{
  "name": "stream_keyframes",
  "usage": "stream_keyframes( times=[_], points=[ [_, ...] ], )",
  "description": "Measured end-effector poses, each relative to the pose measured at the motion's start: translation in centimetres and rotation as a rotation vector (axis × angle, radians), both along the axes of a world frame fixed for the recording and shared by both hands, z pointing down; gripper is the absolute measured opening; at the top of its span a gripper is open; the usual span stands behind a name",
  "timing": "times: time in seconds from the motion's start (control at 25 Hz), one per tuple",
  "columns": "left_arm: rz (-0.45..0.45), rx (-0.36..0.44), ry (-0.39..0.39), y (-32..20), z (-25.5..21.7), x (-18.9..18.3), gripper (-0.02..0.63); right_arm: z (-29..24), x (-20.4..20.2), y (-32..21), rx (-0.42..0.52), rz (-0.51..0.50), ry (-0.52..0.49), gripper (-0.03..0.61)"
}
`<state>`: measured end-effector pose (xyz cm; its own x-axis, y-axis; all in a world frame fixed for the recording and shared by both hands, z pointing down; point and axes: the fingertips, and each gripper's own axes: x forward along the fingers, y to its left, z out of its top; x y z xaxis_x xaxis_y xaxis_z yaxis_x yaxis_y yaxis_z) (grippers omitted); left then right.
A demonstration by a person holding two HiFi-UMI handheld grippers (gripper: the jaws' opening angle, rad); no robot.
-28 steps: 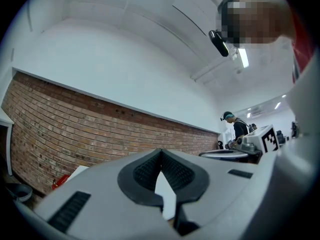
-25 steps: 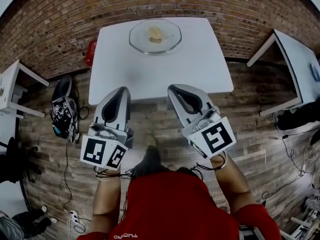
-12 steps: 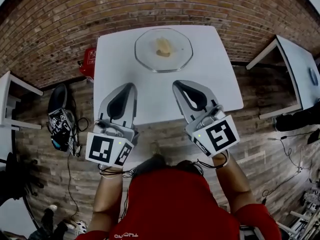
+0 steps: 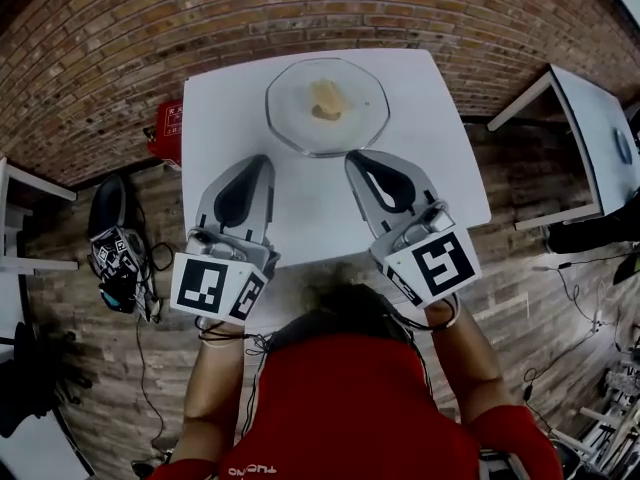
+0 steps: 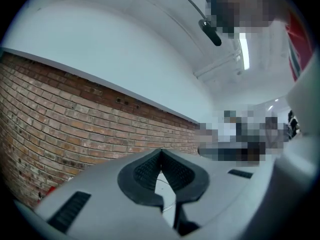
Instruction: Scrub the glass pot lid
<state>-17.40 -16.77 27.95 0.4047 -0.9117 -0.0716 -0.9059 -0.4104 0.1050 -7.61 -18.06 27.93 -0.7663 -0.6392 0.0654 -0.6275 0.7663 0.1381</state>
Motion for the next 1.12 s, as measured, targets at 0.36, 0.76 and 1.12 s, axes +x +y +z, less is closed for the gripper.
stream_keyframes(
  times=[0.36, 0.76, 1.12],
  points=[
    [-0.036, 0.001, -0.018, -5.5, 0.5, -0.1, 0.017, 0.9, -0.7, -5.9, 0.022, -0.034, 0.028, 0.031],
    [-0.09, -0.025, -0.031, -13.7, 2.0, 0.8, 0.017, 1.5, -0.3, -14.1, 0.035, -0.067, 0.035, 0.031],
    [-0.141, -0.114, -0.086, -19.0, 5.5, 1.3, 0.017, 5.4, 0.0, -20.5, -0.055, -0.052, 0.09, 0.031]
  ],
)
